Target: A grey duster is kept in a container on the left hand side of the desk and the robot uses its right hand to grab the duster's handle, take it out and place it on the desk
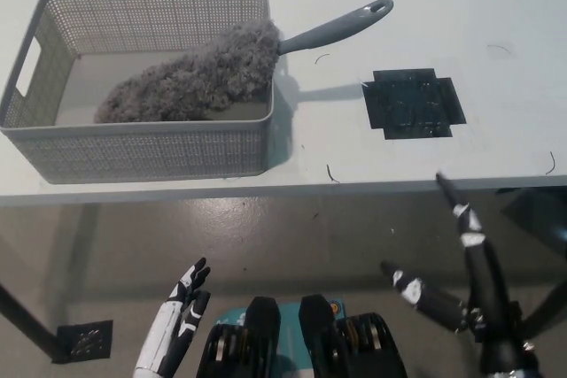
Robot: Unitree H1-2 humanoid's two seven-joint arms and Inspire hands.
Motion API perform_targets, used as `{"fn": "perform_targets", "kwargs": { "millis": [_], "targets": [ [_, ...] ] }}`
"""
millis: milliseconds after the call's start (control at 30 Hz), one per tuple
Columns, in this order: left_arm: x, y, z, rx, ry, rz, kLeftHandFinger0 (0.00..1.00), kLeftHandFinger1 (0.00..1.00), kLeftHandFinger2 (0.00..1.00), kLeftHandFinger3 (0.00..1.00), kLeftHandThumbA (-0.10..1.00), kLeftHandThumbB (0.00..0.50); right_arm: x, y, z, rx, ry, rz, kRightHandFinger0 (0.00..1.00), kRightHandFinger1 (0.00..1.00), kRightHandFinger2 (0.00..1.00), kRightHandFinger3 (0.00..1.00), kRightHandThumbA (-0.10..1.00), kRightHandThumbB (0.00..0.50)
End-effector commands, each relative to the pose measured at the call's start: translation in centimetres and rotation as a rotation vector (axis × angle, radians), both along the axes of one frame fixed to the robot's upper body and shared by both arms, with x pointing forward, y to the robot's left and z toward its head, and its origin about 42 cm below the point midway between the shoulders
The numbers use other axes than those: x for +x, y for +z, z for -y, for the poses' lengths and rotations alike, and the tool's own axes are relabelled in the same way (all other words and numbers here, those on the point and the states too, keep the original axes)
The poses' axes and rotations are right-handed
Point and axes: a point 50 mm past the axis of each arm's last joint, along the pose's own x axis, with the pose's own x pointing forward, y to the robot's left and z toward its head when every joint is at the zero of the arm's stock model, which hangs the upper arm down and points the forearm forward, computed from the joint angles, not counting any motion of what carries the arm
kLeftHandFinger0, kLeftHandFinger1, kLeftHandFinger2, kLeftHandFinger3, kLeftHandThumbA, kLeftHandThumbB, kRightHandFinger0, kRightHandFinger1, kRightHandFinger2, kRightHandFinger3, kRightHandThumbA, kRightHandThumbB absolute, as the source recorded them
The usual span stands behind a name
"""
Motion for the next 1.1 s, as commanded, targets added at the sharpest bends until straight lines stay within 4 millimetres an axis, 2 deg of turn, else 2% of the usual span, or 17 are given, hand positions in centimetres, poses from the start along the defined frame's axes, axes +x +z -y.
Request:
{"fn": "perform_targets", "kwargs": {
  "millis": [0, 33, 67, 133, 167, 267, 400, 433, 533, 567, 700, 900, 1067],
  "targets": [
    [0.7, 2.1, -0.1, 0.048, -0.043, 0.182, 1.00, 1.00, 1.00, 1.00, 1.00, 0.138, -1.8, 17.7, -0.9, -0.504, -0.183, 0.479, 1.00, 1.00, 1.00, 1.00, 0.72, 0.489],
    [0.7, 2.1, -0.1, 0.049, -0.043, 0.182, 1.00, 1.00, 1.00, 1.00, 1.00, 0.126, -1.5, 18.4, -1.1, -0.517, -0.185, 0.491, 1.00, 1.00, 1.00, 1.00, 0.71, 0.465],
    [0.7, 2.1, -0.1, 0.047, -0.044, 0.185, 1.00, 1.00, 1.00, 1.00, 1.00, 0.119, -0.5, 19.8, -1.6, -0.543, -0.183, 0.510, 1.00, 1.00, 1.00, 1.00, 0.71, 0.498],
    [0.7, 2.1, -0.1, 0.047, -0.046, 0.186, 1.00, 1.00, 1.00, 1.00, 1.00, 0.119, 0.2, 20.7, -2.0, -0.558, -0.179, 0.518, 1.00, 1.00, 1.00, 1.00, 0.71, 0.500],
    [0.7, 2.2, -0.1, 0.048, -0.048, 0.186, 1.00, 1.00, 1.00, 1.00, 1.00, 0.119, 1.4, 21.9, -2.8, -0.590, -0.182, 0.519, 1.00, 1.00, 1.00, 1.00, 0.74, 0.497],
    [0.7, 2.2, -0.1, 0.047, -0.050, 0.187, 1.00, 1.00, 1.00, 1.00, 1.00, 0.127, 3.5, 23.2, -4.0, -0.660, -0.200, 0.512, 1.00, 1.00, 1.00, 1.00, 0.74, 0.500],
    [0.6, 2.0, -0.1, 0.050, -0.050, 0.186, 1.00, 1.00, 1.00, 1.00, 1.00, 0.128, 7.0, 24.3, -6.0, -0.757, -0.193, 0.423, 1.00, 1.00, 1.00, 1.00, 0.88, 0.500],
    [0.6, 2.0, -0.1, 0.051, -0.051, 0.184, 1.00, 1.00, 1.00, 1.00, 1.00, 0.131, 7.3, 24.4, -6.2, -0.767, -0.192, 0.411, 1.00, 1.00, 1.00, 1.00, 0.88, 0.483],
    [0.7, 1.9, -0.1, 0.042, -0.050, 0.184, 1.00, 1.00, 1.00, 1.00, 1.00, 0.129, 9.8, 24.7, -7.6, -0.826, -0.207, 0.365, 1.00, 1.00, 1.00, 1.00, 0.99, 0.500],
    [0.7, 1.9, -0.1, 0.041, -0.051, 0.184, 1.00, 1.00, 1.00, 1.00, 1.00, 0.125, 10.2, 24.7, -7.8, -0.835, -0.208, 0.353, 1.00, 1.00, 1.00, 1.00, 1.00, 0.500],
    [0.5, 1.9, -0.1, 0.050, -0.056, 0.185, 1.00, 1.00, 1.00, 1.00, 1.00, 0.117, 12.8, 24.8, -9.0, -0.915, -0.224, 0.273, 1.00, 1.00, 1.00, 1.00, 1.00, 0.500],
    [0.5, 1.9, -0.1, 0.057, -0.062, 0.182, 1.00, 1.00, 1.00, 1.00, 1.00, 0.111, 16.6, 23.6, -9.8, -0.999, -0.261, 0.138, 1.00, 1.00, 1.00, 1.00, 1.00, 0.500],
    [0.4, 2.0, 0.0, 0.067, -0.066, 0.177, 1.00, 1.00, 1.00, 1.00, 1.00, 0.117, 18.2, 22.6, -10.0, -1.026, -0.283, 0.096, 1.00, 1.00, 1.00, 1.00, 1.00, 0.500]
  ]
}}
